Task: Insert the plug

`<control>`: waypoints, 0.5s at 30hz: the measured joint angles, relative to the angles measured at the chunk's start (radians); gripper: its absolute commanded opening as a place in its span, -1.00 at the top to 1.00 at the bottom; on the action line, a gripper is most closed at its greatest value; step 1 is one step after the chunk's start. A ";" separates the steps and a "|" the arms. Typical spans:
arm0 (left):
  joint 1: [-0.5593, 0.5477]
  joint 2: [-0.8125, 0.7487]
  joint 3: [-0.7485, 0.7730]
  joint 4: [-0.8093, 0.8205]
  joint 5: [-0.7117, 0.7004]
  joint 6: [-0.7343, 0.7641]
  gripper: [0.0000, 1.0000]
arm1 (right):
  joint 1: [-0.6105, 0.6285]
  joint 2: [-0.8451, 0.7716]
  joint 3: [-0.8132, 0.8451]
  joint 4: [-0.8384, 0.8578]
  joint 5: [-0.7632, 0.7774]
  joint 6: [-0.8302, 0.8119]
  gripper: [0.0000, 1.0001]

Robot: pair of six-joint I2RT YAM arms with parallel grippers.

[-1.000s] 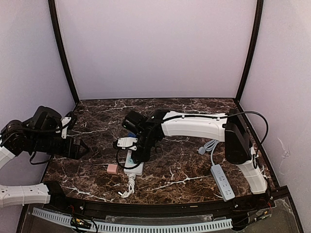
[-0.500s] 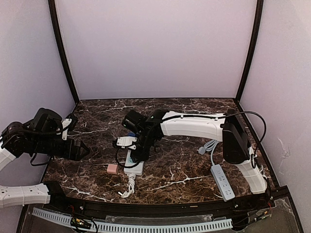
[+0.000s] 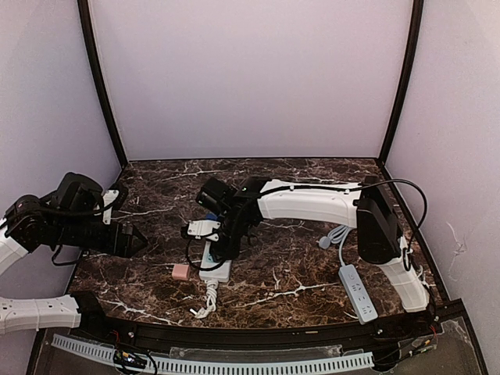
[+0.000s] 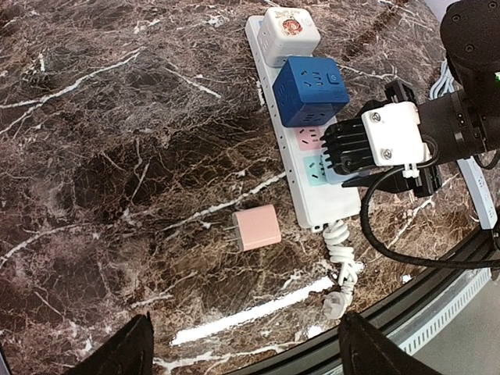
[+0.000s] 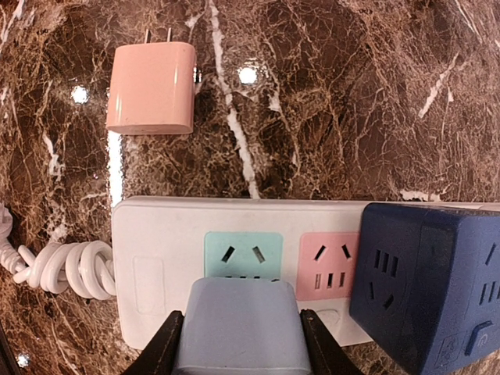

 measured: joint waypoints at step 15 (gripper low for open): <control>0.000 0.065 0.000 0.023 0.044 0.000 -0.62 | 0.004 0.034 0.061 -0.046 0.018 0.004 1.00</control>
